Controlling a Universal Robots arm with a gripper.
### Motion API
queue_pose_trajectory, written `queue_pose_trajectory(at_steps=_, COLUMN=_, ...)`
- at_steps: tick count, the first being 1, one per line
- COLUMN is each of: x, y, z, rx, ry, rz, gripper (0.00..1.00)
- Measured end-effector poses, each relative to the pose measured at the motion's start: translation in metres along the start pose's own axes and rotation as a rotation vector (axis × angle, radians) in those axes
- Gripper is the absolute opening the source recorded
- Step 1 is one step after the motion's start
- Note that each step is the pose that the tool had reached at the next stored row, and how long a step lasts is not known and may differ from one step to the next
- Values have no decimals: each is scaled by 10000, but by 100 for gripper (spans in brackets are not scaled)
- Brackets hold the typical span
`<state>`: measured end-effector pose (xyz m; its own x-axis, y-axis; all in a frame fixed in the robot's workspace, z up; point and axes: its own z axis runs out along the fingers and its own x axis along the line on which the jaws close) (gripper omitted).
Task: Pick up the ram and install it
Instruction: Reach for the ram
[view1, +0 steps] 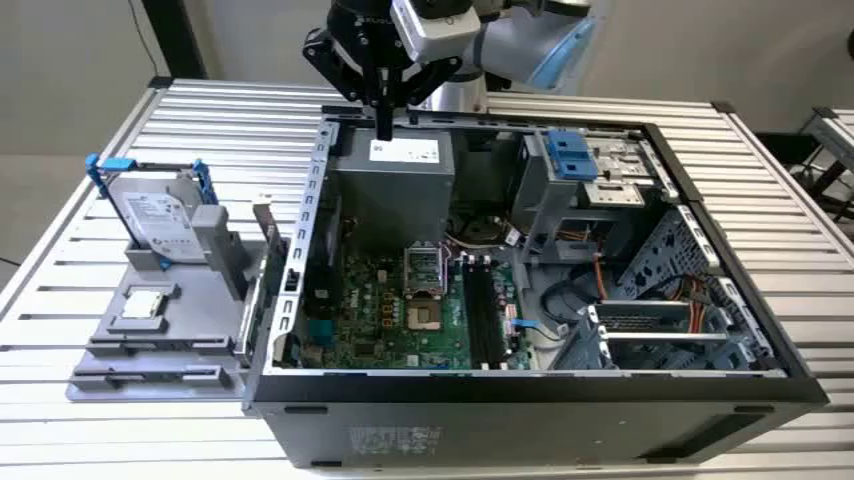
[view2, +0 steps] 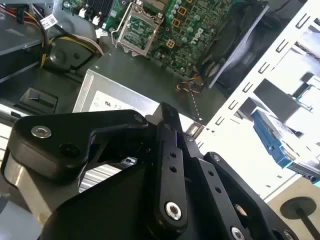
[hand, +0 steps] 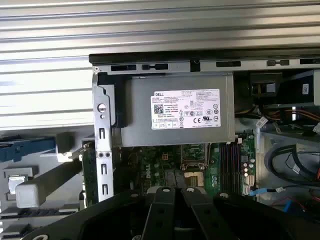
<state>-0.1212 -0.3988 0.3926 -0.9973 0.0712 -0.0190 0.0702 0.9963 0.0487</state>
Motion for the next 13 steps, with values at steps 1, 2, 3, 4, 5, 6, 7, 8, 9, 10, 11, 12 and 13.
queue_pose_trajectory(at_steps=1, x=0, y=0, z=0, rx=0, ry=0, rz=0, gripper=0)
queue_pose_trajectory(at_steps=2, x=0, y=0, z=0, rx=0, ry=0, rz=0, gripper=0)
queue_pose_trajectory(at_steps=3, x=0, y=0, z=0, rx=0, ry=0, rz=0, gripper=0)
queue_pose_trajectory(at_steps=4, x=0, y=0, z=0, rx=0, ry=-1, rz=0, gripper=0)
queue_pose_trajectory(at_steps=5, x=0, y=0, z=0, rx=0, ry=0, rz=0, gripper=0)
queue_pose_trajectory(at_steps=6, x=0, y=0, z=0, rx=0, ry=0, rz=0, gripper=0)
queue_pose_trajectory(at_steps=7, x=0, y=0, z=0, rx=1, ry=0, rz=0, gripper=0)
queue_pose_trajectory(at_steps=8, x=0, y=0, z=0, rx=0, ry=0, rz=0, gripper=0)
queue_pose_trajectory(at_steps=9, x=0, y=0, z=0, rx=1, ry=0, rz=1, gripper=0)
queue_pose_trajectory(at_steps=10, x=0, y=0, z=0, rx=0, ry=-1, rz=0, gripper=0)
queue_pose_trajectory(at_steps=11, x=0, y=0, z=0, rx=0, ry=0, rz=0, gripper=0)
queue_pose_trajectory(at_steps=12, x=3, y=0, z=0, rx=0, ry=0, rz=0, gripper=0)
queue_pose_trajectory(at_steps=13, x=8, y=0, z=-1, rx=1, ry=0, rz=2, gripper=0)
